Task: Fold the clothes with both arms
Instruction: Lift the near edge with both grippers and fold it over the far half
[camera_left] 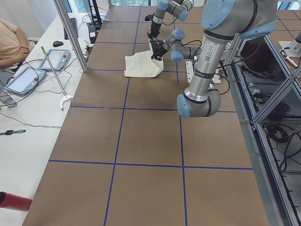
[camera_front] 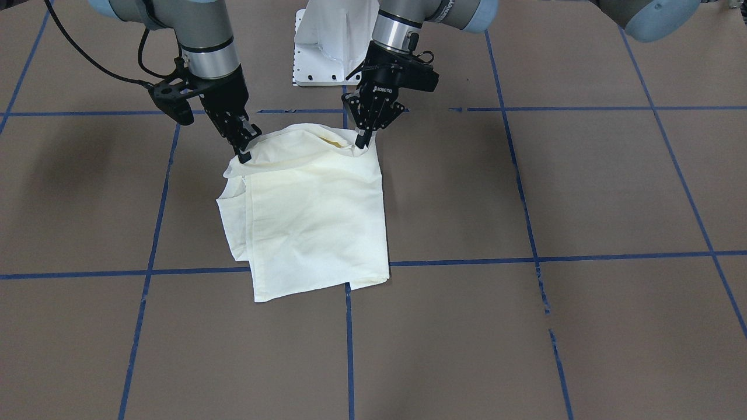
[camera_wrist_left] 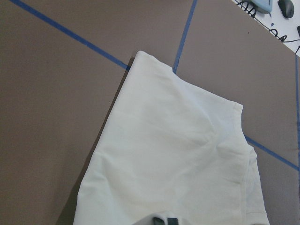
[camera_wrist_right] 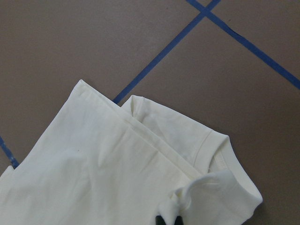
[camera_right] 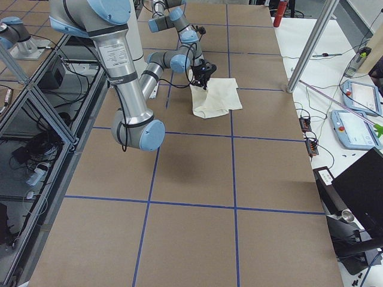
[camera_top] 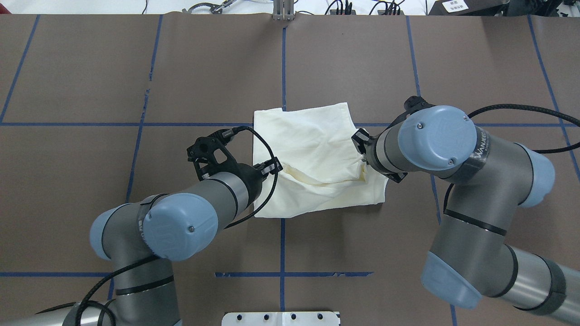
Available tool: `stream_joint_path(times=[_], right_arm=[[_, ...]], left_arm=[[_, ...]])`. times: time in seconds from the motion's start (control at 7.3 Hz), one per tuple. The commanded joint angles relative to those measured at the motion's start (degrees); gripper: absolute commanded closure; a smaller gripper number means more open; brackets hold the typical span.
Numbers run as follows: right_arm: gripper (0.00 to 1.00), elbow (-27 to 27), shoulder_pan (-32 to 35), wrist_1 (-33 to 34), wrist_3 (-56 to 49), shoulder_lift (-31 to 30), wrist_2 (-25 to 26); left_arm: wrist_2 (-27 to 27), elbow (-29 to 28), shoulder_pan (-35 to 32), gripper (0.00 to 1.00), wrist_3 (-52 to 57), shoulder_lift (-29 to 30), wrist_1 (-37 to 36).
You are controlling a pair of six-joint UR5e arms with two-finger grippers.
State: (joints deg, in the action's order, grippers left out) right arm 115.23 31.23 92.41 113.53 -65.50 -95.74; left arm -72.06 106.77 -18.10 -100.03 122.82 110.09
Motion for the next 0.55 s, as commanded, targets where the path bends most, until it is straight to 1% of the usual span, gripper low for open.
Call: stream_joint_path(times=[0.0,0.14,0.27,0.41], right_arm=[[1.0,-8.1,2.2,-7.1,-0.5,1.3,-0.2],[1.0,-10.4,3.6,-8.5,-1.3,2.1,-1.3],[1.0,-13.8,5.1,-8.5,-2.6,4.8,-2.5],[1.0,-18.2,6.4,-9.4,-3.4,7.8,-3.5]], left_arm=[[0.0,-8.6,-3.2,1.0,1.7,1.6,7.5],[-0.5,-10.9,-5.2,1.0,4.1,2.1,10.1],[-2.5,-12.5,-6.6,1.0,4.4,2.6,11.2],[-2.6,-16.0,-7.0,1.0,4.8,4.1,13.1]])
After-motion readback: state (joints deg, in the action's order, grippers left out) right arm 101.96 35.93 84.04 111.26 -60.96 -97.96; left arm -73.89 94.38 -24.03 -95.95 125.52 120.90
